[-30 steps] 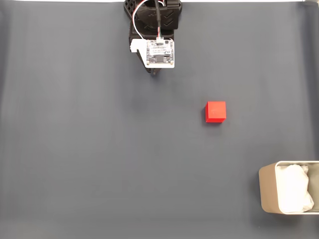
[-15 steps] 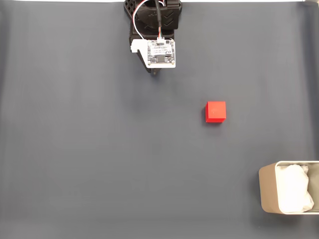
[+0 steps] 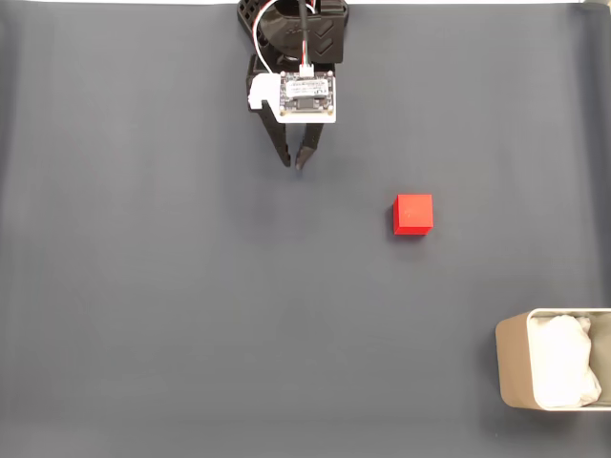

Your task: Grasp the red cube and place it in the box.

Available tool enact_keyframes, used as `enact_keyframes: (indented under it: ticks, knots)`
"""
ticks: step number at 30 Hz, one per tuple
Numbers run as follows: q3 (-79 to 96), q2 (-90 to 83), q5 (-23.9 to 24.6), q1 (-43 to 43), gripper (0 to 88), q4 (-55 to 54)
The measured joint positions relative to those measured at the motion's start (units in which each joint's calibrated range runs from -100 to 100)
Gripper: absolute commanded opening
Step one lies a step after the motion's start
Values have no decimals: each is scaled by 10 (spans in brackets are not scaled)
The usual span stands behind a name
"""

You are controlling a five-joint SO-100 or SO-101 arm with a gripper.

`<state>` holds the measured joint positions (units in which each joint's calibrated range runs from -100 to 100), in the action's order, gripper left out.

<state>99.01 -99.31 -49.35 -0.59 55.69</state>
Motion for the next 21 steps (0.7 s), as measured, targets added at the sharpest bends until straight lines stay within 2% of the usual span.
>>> enact_keyframes:
  ticks: [12,21]
  knots:
    - [-71,106,-12,0,0,-113]
    - [-231,240,-14,7,1,-106]
